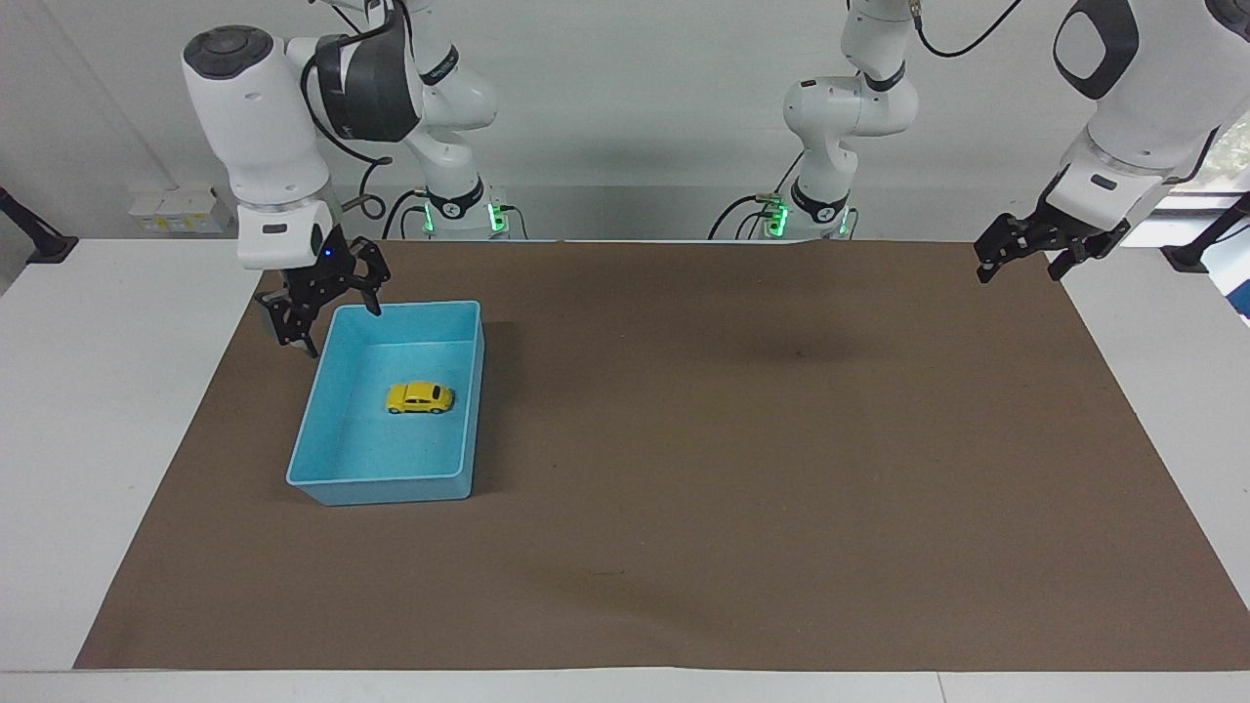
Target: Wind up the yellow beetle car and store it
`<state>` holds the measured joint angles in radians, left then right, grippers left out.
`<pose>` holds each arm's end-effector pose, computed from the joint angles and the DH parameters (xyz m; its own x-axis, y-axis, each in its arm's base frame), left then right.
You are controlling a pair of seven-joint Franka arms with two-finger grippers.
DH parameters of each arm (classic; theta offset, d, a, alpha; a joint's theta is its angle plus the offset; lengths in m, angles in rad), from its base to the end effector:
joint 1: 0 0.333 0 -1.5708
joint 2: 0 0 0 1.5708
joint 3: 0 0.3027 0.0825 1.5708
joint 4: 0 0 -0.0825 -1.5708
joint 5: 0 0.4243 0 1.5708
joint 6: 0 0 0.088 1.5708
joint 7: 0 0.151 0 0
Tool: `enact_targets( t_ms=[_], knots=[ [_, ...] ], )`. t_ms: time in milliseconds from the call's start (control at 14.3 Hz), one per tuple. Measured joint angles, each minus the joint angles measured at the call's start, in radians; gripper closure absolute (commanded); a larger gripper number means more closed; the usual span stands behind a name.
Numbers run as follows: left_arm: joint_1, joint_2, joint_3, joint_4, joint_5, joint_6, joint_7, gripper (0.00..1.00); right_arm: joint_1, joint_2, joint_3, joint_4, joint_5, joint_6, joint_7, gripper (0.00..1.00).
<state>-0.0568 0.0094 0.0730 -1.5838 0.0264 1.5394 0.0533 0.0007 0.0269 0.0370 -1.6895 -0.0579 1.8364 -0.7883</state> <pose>0.5910 0.0135 0.5524 0.9978 -0.0362 -0.0551 -0.0376 -0.9990 -0.0242 0.6277 0.0164 0.5143 0.6664 0.7443 0.0442 0.7355 -0.6660 0.1243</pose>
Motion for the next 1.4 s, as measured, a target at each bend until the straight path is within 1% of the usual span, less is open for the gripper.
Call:
enact_targets(
  t_ms=[280,491,631,771,912,1192,1402],
  knots=[
    [0.0,0.0,0.0,0.0,0.0,0.0,0.0,0.0,0.002,-0.005,-0.011,0.081,0.005,-0.089,0.172,0.0],
    [0.0,0.0,0.0,0.0,0.0,0.0,0.0,0.0,0.004,-0.005,-0.02,0.104,0.09,-0.1,0.373,0.0],
    [0.0,0.0,0.0,0.0,0.0,0.0,0.0,0.0,0.01,-0.005,-0.02,0.114,0.111,-0.112,0.528,0.0],
    [0.0,0.0,0.0,0.0,0.0,0.0,0.0,0.0,0.024,-0.005,-0.028,0.133,0.112,-0.128,0.646,0.0],
    [0.0,0.0,0.0,0.0,0.0,0.0,0.0,0.0,0.041,-0.005,-0.046,0.153,0.112,-0.163,0.688,0.0],
    [0.0,0.0,0.0,0.0,0.0,0.0,0.0,0.0,0.046,-0.005,-0.096,0.158,0.112,-0.188,0.695,0.0],
    [0.0,0.0,0.0,0.0,0.0,0.0,0.0,0.0,0.047,-0.005,-0.104,0.159,0.109,-0.195,0.695,0.0]
  ],
)
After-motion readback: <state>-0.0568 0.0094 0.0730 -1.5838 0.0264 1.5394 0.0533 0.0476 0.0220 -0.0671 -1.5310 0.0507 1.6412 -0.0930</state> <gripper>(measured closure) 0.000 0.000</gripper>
